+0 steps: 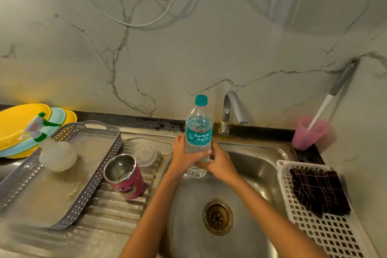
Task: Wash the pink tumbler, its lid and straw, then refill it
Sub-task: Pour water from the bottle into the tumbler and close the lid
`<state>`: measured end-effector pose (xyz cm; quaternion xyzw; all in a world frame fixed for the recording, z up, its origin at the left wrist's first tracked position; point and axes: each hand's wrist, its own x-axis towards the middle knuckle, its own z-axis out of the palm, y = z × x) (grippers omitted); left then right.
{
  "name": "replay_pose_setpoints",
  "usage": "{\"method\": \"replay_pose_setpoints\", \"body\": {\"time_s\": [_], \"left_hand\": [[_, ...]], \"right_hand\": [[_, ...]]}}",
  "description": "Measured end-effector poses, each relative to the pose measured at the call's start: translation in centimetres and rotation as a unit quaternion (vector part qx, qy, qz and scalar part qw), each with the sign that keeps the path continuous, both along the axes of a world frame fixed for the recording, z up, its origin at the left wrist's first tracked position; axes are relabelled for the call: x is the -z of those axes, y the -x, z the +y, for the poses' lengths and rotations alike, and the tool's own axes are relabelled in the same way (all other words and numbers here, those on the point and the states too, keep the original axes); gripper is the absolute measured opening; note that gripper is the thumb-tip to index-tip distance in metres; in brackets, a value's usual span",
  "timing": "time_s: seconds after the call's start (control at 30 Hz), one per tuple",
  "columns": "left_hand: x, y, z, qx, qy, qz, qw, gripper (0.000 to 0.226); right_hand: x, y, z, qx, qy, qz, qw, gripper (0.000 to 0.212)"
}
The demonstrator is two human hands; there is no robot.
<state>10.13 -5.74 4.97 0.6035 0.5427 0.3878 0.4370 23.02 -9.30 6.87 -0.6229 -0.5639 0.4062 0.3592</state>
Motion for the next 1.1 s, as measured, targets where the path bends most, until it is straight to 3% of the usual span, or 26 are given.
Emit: {"method": "replay_pose_setpoints", "body": {"time_s": [0.1,0.3,0.6,0.9,1.1], "left_hand": [[-1.3,-0.6,4.3,-0.004,-0.030,0.036,0.999,0.095],[-2.2,-1.5,10.5,-0.024,-0.025,0.003,0.999,0.081],[-1.7,-2.4,14.5,0.016,-0.011,-0.039,0.999,0.090],[0.3,-1.5,11.5,-0.045,0.014,-0.017,0.999,0.094],[1.4,0.5,3.6,-0.073,-0.014,-0.039,0.996,0.060]], "right_hand": [[-0.1,0.0,4.4,0.022,-0.032,-0.017,0.999,0.071],[0.8,-0.4,11.3,0.068,-0.084,0.002,0.994,0.065],[3.3,-0.4,15.6,0.105,-0.101,0.003,0.989,0.071],[3.2,-0.2,14.5,0.100,-0.100,-0.038,0.989,0.061],[2.6,0.3,12.4,0.120,-0.066,-0.071,0.988,0.070]]}}
